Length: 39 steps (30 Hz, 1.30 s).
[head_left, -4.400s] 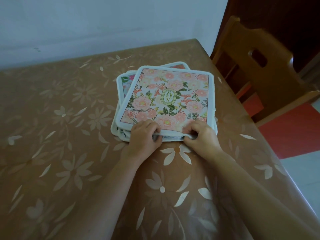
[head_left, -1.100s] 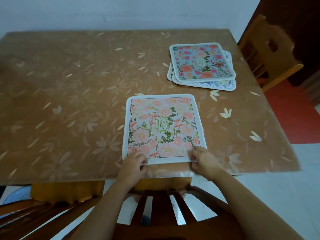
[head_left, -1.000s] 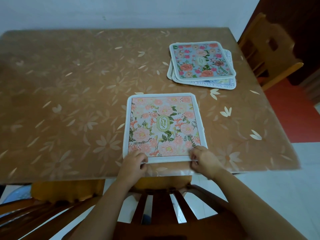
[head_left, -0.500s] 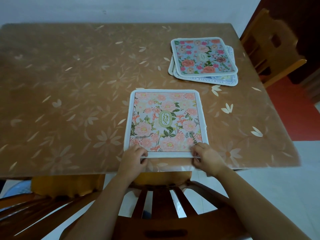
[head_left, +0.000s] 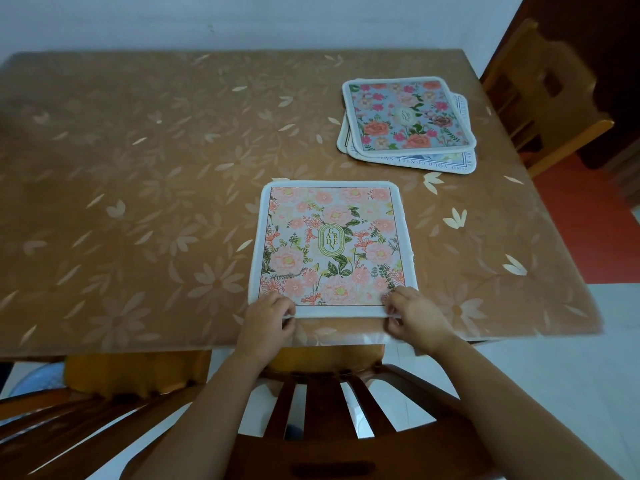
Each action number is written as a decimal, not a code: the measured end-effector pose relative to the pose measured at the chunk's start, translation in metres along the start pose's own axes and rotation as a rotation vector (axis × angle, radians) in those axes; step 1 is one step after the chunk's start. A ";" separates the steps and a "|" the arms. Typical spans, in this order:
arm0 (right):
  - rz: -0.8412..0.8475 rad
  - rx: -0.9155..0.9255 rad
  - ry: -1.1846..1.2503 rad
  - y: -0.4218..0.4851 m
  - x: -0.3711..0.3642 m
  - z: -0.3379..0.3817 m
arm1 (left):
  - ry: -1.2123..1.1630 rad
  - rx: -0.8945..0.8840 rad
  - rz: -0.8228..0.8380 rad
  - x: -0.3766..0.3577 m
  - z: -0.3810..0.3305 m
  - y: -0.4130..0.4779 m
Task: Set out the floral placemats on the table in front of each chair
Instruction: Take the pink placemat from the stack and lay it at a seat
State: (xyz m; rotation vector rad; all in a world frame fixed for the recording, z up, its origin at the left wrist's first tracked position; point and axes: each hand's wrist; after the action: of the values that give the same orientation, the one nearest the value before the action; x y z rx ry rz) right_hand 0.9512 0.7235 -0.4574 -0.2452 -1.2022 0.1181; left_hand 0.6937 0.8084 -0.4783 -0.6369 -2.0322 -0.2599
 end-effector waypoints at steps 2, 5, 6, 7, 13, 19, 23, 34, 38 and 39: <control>-0.010 0.002 0.006 0.000 0.000 0.000 | 0.002 0.008 0.003 -0.001 0.000 0.000; -0.035 -0.012 0.033 0.002 0.001 0.001 | -0.001 0.017 0.000 -0.001 0.000 0.000; -0.042 -0.018 0.036 0.003 0.001 0.001 | 0.001 0.019 0.000 -0.001 -0.001 0.000; -0.041 -0.022 0.034 0.003 0.001 0.001 | 0.000 0.020 -0.002 -0.002 -0.001 -0.001; -0.029 -0.032 0.022 0.002 0.001 0.001 | -0.012 0.020 -0.016 -0.002 -0.002 -0.002; -0.019 -0.039 0.014 0.002 0.000 0.002 | -0.018 0.025 -0.008 -0.001 -0.002 -0.002; -0.025 -0.041 0.022 0.002 0.000 0.002 | -0.013 0.019 -0.004 -0.001 -0.002 -0.002; -0.045 -0.048 0.056 -0.001 -0.001 0.004 | -0.017 0.019 0.004 0.000 -0.003 -0.003; -0.037 -0.058 0.050 0.000 0.000 0.004 | -0.014 0.027 0.000 0.000 -0.003 -0.002; -0.030 -0.059 0.047 0.000 0.000 0.005 | -0.007 0.030 0.001 -0.001 -0.004 -0.001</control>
State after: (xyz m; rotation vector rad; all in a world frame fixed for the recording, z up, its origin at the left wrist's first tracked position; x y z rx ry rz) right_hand 0.9469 0.7241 -0.4561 -0.2806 -1.1627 0.0504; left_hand 0.6960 0.8056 -0.4769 -0.6209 -2.0385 -0.2259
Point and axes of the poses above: each hand's wrist, its own y-axis towards the middle knuckle, its own x-axis out of the back of the hand, z = x × y, and after that the axes turned 2 degrees about -y, right-handed
